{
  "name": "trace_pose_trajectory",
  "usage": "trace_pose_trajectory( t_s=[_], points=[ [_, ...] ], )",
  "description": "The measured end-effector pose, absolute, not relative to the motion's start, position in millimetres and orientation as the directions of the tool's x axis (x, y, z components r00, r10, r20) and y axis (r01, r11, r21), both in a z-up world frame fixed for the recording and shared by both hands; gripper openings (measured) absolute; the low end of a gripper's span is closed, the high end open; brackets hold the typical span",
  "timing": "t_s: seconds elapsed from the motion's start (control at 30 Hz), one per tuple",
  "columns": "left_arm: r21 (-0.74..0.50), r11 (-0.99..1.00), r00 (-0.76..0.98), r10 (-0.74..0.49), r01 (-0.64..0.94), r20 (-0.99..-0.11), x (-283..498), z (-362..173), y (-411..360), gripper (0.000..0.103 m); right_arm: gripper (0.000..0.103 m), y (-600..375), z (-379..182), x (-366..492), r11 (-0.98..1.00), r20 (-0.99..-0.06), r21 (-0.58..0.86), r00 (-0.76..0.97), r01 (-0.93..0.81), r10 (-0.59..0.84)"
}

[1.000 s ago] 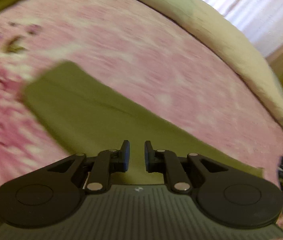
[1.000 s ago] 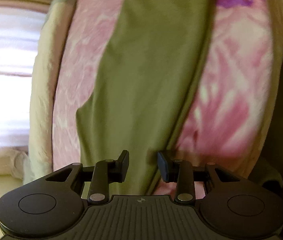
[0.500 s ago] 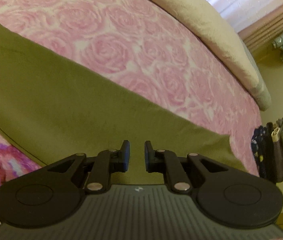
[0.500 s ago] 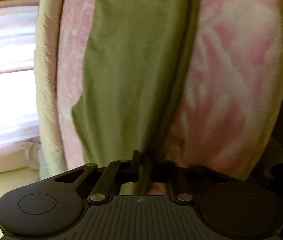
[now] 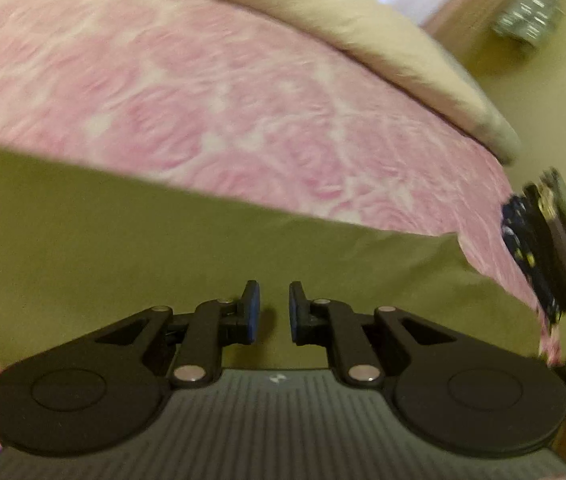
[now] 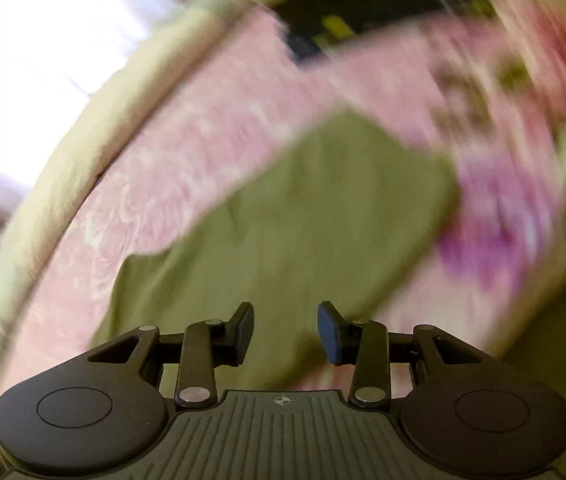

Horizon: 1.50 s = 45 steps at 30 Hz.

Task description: Fold clothes

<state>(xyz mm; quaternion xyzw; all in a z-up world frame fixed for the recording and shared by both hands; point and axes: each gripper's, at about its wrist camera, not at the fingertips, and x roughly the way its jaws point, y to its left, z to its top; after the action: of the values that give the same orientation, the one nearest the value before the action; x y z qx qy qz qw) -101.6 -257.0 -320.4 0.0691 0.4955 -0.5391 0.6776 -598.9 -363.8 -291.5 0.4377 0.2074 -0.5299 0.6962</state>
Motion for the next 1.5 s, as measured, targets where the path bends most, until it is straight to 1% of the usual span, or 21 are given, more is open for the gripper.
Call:
trace_pose_trajectory(
  t_s=[0.07, 0.13, 0.17, 0.23, 0.33, 0.43, 0.47, 0.53, 0.63, 0.7, 0.77, 0.8, 0.9, 0.97, 1.07, 1.13, 1.2, 1.3, 1.33, 1.4, 1.5],
  points=[
    [-0.406, 0.362, -0.067, -0.672, 0.839, -0.738, -106.9, -328.6, -262.0, 0.01, 0.039, -374.5, -305.8, -579.1, 0.179, -0.753, 0.204, 0.272, 0.962, -0.599],
    [-0.344, 0.336, -0.037, -0.666, 0.877, -0.745, -108.0, -337.8, -262.3, 0.01, 0.039, -376.7, -335.6, -571.7, 0.237, -0.759, -0.009, 0.148, 0.971, -0.634],
    [-0.31, 0.329, -0.018, -0.66, 0.892, -0.751, -106.6, -342.1, -261.3, 0.007, 0.04, -375.2, -345.0, -577.5, 0.245, -0.748, -0.055, 0.122, 0.968, -0.652],
    [-0.291, 0.325, -0.006, -0.658, 0.9, -0.753, -100.3, -343.8, -257.9, 0.002, 0.04, -369.1, -348.5, -602.7, 0.224, -0.729, -0.036, 0.128, 0.974, -0.673],
    [-0.27, 0.24, -0.024, -0.705, 0.933, -0.709, -111.7, -334.6, -270.9, 0.004, 0.04, -374.9, -330.5, -604.7, 0.187, -0.738, -0.041, 0.096, 0.982, -0.668],
    [-0.242, 0.136, -0.058, -0.753, 0.961, -0.655, -128.2, -327.2, -289.2, 0.004, 0.04, -381.7, -309.1, -581.8, 0.267, -0.658, -0.029, 0.183, 0.963, -0.731],
    [-0.219, 0.112, -0.06, -0.756, 0.969, -0.652, -135.3, -333.1, -298.0, 0.005, 0.04, -388.7, -310.8, -570.9, 0.302, -0.629, -0.032, 0.216, 0.953, -0.746],
    [-0.174, 0.064, -0.064, -0.761, 0.983, -0.646, -149.6, -345.0, -315.5, 0.011, 0.04, -401.1, -321.3, -554.2, 0.369, -0.602, -0.034, 0.276, 0.929, -0.749],
    [-0.096, 0.025, -0.042, -0.77, 0.995, -0.637, -160.0, -361.4, -332.6, 0.013, 0.04, -420.4, -352.6, -549.5, 0.39, -0.611, -0.067, 0.271, 0.918, -0.743],
    [-0.105, 0.072, -0.008, -0.79, 0.992, -0.614, -142.0, -359.8, -321.1, 0.013, 0.04, -425.3, -368.8, -569.1, 0.372, -0.596, -0.046, 0.274, 0.927, -0.755],
    [-0.108, 0.147, 0.056, -0.807, 0.983, -0.588, -123.1, -351.8, -298.0, 0.012, 0.04, -418.7, -369.4, -589.5, 0.339, -0.565, -0.027, 0.265, 0.94, -0.781],
    [-0.106, 0.186, 0.093, -0.815, 0.977, -0.572, -114.6, -346.3, -283.7, 0.01, 0.04, -408.6, -364.6, -592.1, 0.324, -0.553, -0.039, 0.25, 0.945, -0.795],
    [-0.103, 0.254, 0.163, -0.834, 0.962, -0.528, -105.4, -328.0, -233.3, 0.01, 0.041, -378.3, -350.2, -599.8, 0.278, -0.514, -0.075, 0.202, 0.958, -0.834],
    [-0.109, 0.281, 0.185, -0.832, 0.953, -0.523, -107.8, -320.0, -200.2, 0.01, 0.04, -346.9, -337.5, -595.8, 0.315, -0.489, -0.059, 0.248, 0.947, -0.836],
    [-0.075, 0.308, 0.217, -0.804, 0.949, -0.553, -114.4, -328.3, -166.5, 0.016, 0.041, -311.8, -337.2, -577.3, 0.401, -0.517, 0.004, 0.345, 0.916, -0.783],
    [-0.052, 0.385, 0.276, -0.744, 0.922, -0.608, -105.2, -346.0, -152.4, 0.016, 0.041, -300.0, -348.7, -565.6, 0.424, -0.557, 0.004, 0.354, 0.906, -0.752],
    [-0.072, 0.445, 0.304, -0.713, 0.893, -0.632, -93.0, -349.9, -134.1, 0.016, 0.041, -292.4, -359.2, -561.3, 0.405, -0.595, -0.008, 0.321, 0.914, -0.737],
    [-0.072, 0.503, 0.366, -0.712, 0.861, -0.599, -80.1, -335.4, -103.8, 0.014, 0.041, -274.9, -347.2, -562.0, 0.361, -0.622, 0.001, 0.283, 0.933, -0.73],
    [-0.07, 0.508, 0.378, -0.72, 0.859, -0.582, -77.2, -331.1, -99.7, 0.014, 0.041, -268.7, -340.7, -561.8, 0.36, -0.613, 0.014, 0.293, 0.933, -0.734],
    [-0.067, 0.522, 0.402, -0.726, 0.85, -0.558, -65.4, -322.2, -94.5, 0.014, 0.041, -257.8, -328.3, -557.9, 0.386, -0.558, 0.038, 0.34, 0.922, -0.757],
    [-0.035, 0.568, 0.469, -0.711, 0.822, -0.523, -41.2, -320.6, -96.4, 0.016, 0.041, -257.2, -322.3, -536.9, 0.437, -0.529, 0.035, 0.388, 0.899, -0.755]
  ],
)
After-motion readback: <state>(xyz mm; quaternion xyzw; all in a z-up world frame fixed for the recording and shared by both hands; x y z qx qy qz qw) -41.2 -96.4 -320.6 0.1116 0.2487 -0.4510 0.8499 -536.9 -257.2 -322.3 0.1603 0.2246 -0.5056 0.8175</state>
